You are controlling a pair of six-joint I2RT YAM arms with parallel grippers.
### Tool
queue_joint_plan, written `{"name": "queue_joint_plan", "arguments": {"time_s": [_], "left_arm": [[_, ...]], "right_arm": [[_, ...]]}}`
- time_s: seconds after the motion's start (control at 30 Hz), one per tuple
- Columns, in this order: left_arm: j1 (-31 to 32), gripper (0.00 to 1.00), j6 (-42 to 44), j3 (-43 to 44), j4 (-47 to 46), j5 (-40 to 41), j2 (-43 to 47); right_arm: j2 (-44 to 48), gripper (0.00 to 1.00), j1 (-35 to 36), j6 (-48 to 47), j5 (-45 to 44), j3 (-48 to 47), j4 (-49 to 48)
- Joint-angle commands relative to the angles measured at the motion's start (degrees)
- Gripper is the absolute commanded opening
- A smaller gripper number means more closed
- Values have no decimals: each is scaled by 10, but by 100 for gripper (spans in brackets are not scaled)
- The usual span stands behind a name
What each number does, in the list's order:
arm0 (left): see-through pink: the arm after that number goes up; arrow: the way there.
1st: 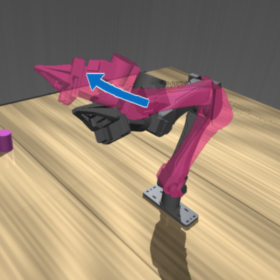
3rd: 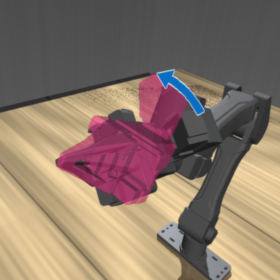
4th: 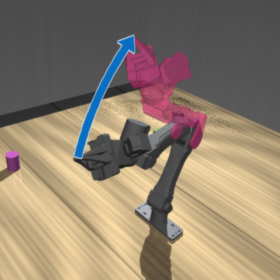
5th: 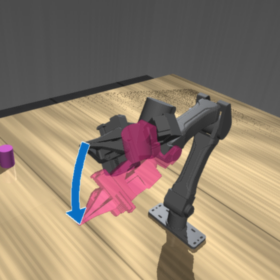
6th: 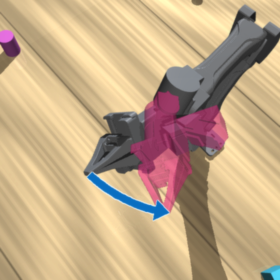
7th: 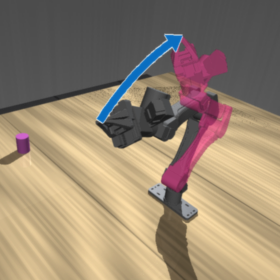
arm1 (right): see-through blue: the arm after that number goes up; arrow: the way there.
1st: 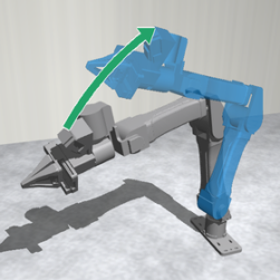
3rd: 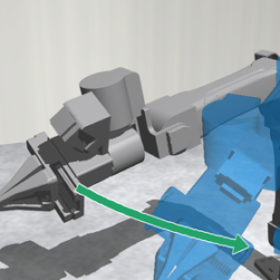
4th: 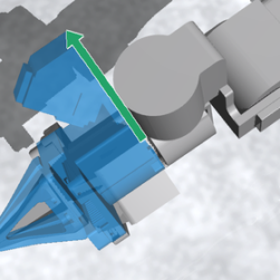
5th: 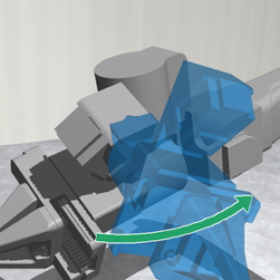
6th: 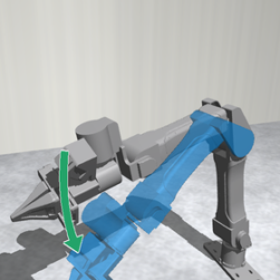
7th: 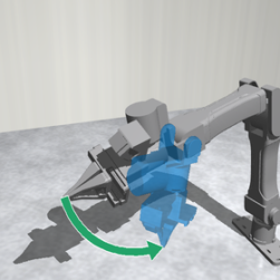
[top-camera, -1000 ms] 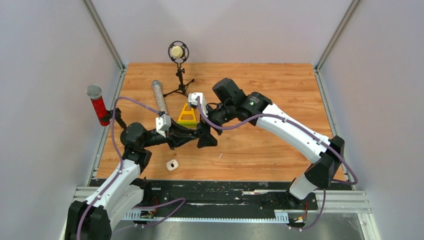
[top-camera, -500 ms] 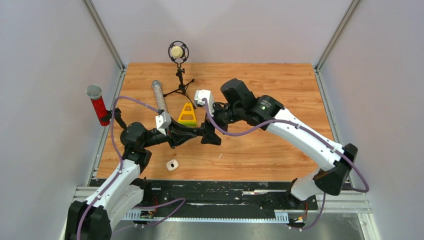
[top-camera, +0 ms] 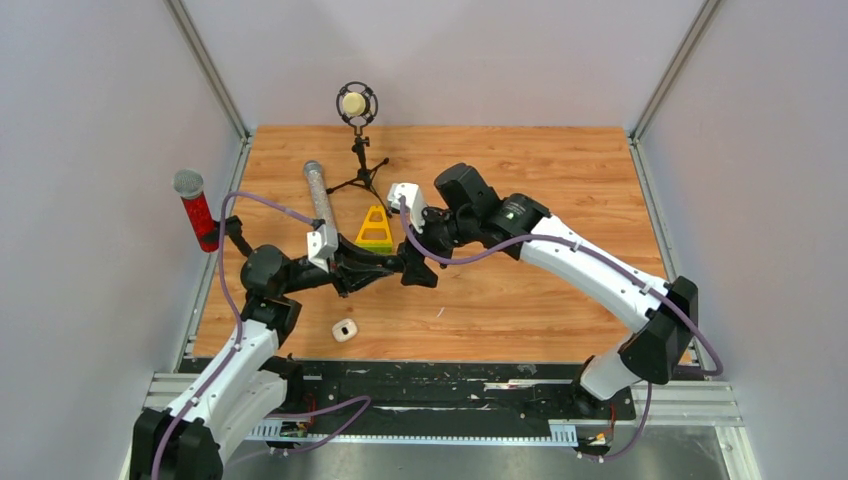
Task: Insert the wireless bluetooth earbuds into the charging case
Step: Close the charging case at the center of the board, then place the charging case at the center of the board.
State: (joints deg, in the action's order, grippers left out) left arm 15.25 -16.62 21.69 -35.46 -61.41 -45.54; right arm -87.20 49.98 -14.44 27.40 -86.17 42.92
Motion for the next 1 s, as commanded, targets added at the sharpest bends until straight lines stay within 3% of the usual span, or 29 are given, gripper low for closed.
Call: {"name": "queue_joint_plan", "arguments": {"time_s": [0.0,0.07,0.17,0.37,0.4,0.47,0.5,0.53,0.63,0.97], "left_arm": [[-1,0,-10,25,-26,-24,6],[0,0,-12,28,-26,-24,4],[0,0,-10,32,-23,-23,0],[0,0,-11,31,-16,-15,-8],[0,0,-13,31,-12,-10,-10],[0,45,-22,33,8,48,-10],[0,86,-23,35,15,66,-10],[0,93,-23,36,23,92,-11],[0,100,-6,34,25,118,-10],[0,100,9,21,59,132,5]], "right_arm": [[-18,81,0,-16,67,-21,-29],[-31,67,0,-20,82,-30,-22],[-41,37,0,-31,102,-34,-12],[-36,1,-18,-27,117,-39,0],[-34,0,-28,-19,126,-39,0],[-34,0,-60,5,149,-36,0],[-35,0,-83,21,167,-32,0],[-36,0,-106,36,183,-28,0],[-37,0,-178,79,207,-9,-3],[-116,0,-489,371,257,92,-67]]}}
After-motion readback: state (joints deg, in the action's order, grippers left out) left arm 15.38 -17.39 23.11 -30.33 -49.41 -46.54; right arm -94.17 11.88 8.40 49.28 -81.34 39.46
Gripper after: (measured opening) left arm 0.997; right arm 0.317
